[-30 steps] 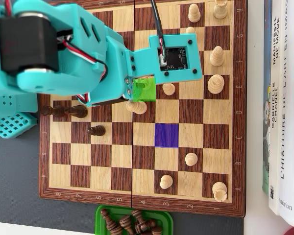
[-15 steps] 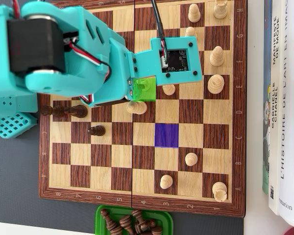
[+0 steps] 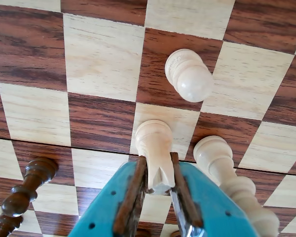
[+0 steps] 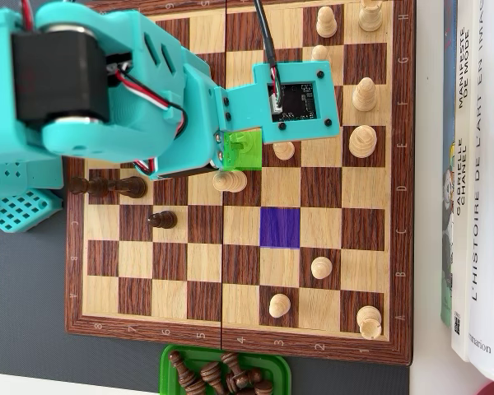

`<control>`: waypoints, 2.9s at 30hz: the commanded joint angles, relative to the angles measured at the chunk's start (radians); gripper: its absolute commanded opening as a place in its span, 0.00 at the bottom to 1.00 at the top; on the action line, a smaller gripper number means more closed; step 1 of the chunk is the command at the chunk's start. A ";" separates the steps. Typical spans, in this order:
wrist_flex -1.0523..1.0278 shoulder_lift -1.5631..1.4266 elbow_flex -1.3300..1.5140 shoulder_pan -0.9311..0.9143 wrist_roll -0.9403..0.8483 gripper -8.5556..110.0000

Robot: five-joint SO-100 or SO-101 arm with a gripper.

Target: Play chess

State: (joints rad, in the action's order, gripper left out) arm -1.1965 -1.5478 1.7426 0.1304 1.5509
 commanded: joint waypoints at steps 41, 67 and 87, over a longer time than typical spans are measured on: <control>0.009 -0.091 -0.061 0.009 0.003 0.16; 0.009 -0.232 -0.081 -0.006 -0.003 0.16; 0.160 -0.713 0.206 -0.104 -0.003 0.16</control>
State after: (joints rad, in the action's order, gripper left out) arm -1.0861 -2.1859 1.9175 0.0430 1.5509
